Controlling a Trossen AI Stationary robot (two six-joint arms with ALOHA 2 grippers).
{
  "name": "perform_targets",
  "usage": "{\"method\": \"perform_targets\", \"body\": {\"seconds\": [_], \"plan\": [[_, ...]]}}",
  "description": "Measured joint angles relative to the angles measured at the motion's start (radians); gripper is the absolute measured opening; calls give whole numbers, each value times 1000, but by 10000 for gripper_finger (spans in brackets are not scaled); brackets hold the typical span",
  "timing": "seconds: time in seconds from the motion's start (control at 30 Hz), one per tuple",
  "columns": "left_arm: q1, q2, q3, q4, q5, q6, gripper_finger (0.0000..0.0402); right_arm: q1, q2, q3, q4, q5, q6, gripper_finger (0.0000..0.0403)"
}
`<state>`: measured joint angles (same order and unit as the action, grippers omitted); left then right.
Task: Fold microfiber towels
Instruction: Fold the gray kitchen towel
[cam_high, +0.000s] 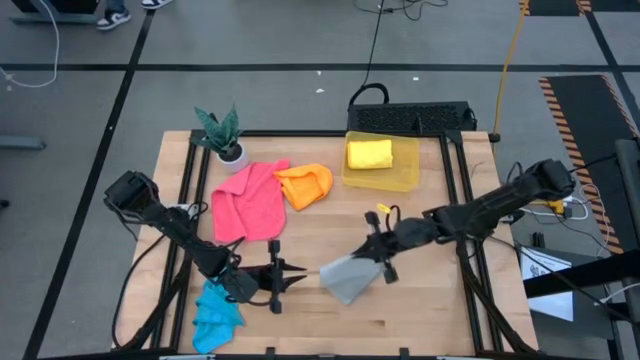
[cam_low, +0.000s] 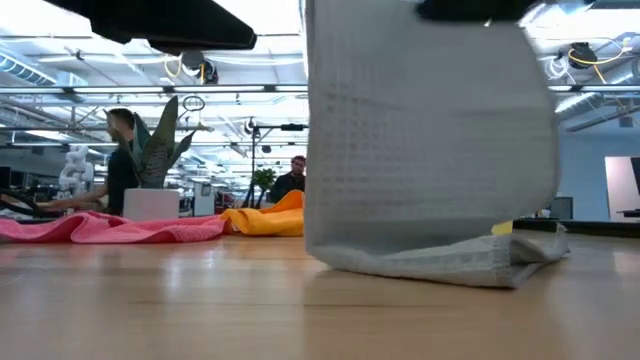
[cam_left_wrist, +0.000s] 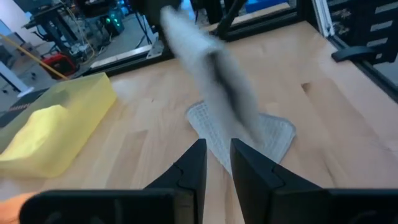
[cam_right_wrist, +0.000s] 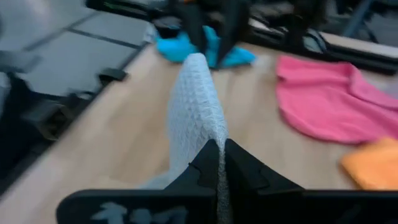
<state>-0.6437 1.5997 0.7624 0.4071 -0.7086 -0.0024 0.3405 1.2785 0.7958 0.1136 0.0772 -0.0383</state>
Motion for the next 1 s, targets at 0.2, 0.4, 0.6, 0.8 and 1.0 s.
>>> {"method": "perform_targets", "body": {"seconds": [0.2, 0.4, 0.6, 0.8, 1.0], "plan": [[0, 0, 0, -17, -1, -4, 76, -130, 36, -1, 11, 0, -133, 2], [0, 0, 0, -30, -1, -8, 76, -254, 127, 0, 95, -3, -372, 4], [0, 0, 0, -46, -1, -26, 76, -291, 243, -2, 194, -71, -570, 5], [1, 0, 0, -50, -1, -32, 76, -296, 252, -2, 286, -26, -707, 5], [1, 0, 0, -62, -1, -47, 76, -287, 256, -23, 221, -45, -626, 6]]}}
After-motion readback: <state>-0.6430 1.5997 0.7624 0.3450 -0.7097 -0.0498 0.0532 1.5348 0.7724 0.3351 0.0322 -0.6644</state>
